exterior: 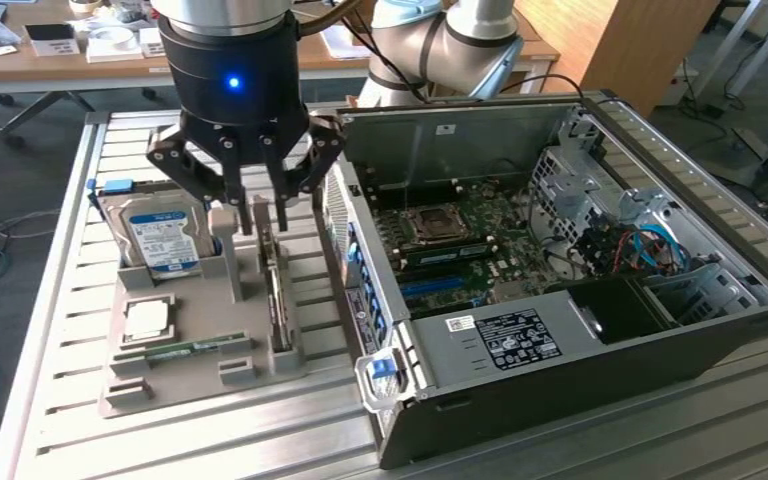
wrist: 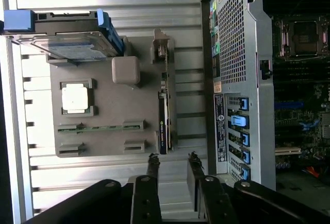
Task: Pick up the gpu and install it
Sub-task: 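Pick up the gpu and move the gpu toward the slot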
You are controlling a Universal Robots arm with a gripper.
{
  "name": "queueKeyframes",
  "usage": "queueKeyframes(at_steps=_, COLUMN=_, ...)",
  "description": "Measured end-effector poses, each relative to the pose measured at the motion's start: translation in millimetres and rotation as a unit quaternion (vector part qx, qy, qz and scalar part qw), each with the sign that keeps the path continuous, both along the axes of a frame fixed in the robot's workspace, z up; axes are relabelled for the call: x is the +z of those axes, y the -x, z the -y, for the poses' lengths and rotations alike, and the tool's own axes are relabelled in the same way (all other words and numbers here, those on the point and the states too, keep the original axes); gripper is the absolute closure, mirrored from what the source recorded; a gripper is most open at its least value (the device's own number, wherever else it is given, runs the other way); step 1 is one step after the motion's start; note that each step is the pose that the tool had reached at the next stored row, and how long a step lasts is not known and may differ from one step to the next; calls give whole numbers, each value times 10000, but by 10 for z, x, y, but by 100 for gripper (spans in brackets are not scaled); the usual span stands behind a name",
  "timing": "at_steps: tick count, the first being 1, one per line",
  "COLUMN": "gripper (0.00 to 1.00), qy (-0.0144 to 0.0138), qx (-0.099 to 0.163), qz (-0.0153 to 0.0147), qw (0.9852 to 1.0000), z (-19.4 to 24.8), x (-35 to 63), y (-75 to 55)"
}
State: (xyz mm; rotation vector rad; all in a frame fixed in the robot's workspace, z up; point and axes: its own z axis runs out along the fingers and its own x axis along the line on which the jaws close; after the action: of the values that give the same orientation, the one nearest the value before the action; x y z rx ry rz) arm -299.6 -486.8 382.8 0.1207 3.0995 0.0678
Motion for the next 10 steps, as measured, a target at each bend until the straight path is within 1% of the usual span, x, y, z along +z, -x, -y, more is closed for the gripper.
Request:
queueKeyframes(at_steps=2, gripper=65, qy=0, qx=0, qz=0, qw=10000, z=0, x=0, y=0)
queueKeyframes(at_steps=4, gripper=53, qy=0, qx=0, qz=0, qw=10000, z=0, x=0, y=0)
queueKeyframes(at_steps=5, gripper=53, qy=0, qx=0, qz=0, qw=10000, z=0, x=0, y=0)
queueKeyframes(at_steps=6, gripper=47, qy=0, qx=0, qz=0, qw=10000, z=0, x=0, y=0)
queueKeyframes(at_steps=10, gripper=47, qy=0, qx=0, qz=0, qw=10000, z=0, x=0, y=0)
